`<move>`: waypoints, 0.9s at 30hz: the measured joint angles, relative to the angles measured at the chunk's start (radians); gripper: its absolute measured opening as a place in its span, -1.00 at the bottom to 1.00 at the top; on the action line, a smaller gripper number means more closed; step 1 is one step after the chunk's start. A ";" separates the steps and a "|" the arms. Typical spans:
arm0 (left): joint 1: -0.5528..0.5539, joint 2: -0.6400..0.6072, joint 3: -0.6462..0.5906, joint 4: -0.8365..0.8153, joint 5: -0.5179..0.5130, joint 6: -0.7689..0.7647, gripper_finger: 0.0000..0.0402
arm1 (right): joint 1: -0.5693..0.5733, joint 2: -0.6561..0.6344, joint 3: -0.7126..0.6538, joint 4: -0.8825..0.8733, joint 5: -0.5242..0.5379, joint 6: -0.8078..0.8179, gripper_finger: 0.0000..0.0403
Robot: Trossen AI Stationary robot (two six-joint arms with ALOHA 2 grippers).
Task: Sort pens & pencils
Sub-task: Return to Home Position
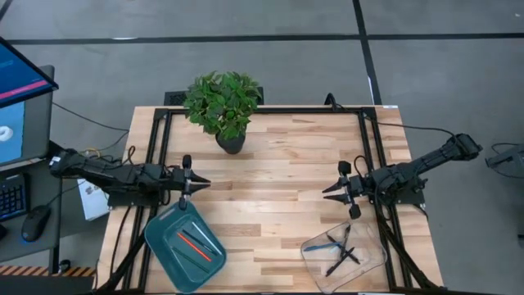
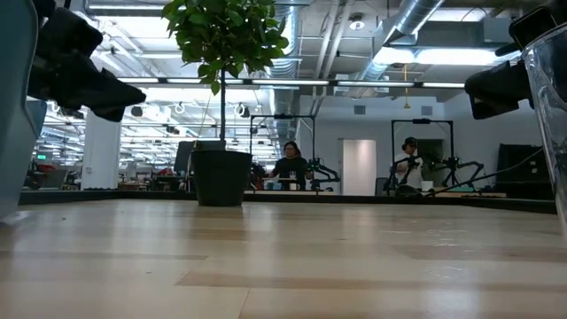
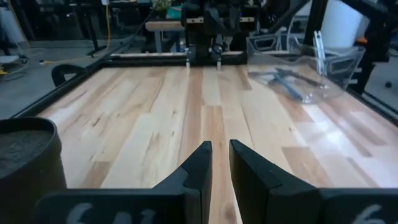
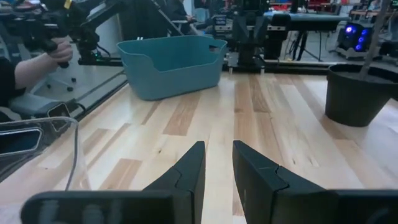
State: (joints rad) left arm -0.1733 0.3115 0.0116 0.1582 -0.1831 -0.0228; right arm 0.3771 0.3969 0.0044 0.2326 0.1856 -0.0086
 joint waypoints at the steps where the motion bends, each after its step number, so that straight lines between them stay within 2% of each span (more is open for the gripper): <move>1: 0.010 0.000 0.000 -0.006 0.015 0.007 -0.77 | 0.000 0.000 0.000 -0.004 0.003 0.000 -0.49; 3: 0.033 0.000 0.000 -0.018 0.042 0.020 -0.77 | 0.000 0.000 0.000 -0.024 0.028 0.003 -0.49; 7: 0.084 0.000 0.000 -0.034 0.049 0.035 -0.77 | 0.000 0.000 0.000 -0.050 0.144 0.007 -0.49; 13: 0.178 0.000 0.000 -0.041 0.212 0.058 -0.77 | 0.000 0.000 0.000 -0.059 0.246 0.000 -0.49; 19: 0.301 0.000 0.000 -0.028 0.252 0.069 -0.77 | 0.000 0.000 0.000 -0.069 0.319 0.000 -0.49; 24: 0.429 0.000 0.000 -0.029 0.396 0.080 -0.77 | 0.000 0.000 0.000 -0.076 0.436 0.000 -0.49; 27: 0.511 0.000 0.000 -0.034 0.496 0.083 -0.77 | 0.000 0.000 0.000 -0.077 0.470 0.000 -0.49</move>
State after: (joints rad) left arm 0.3376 0.3115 0.0113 0.1238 0.3128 0.0597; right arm 0.3768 0.3969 0.0044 0.1559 0.6560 -0.0085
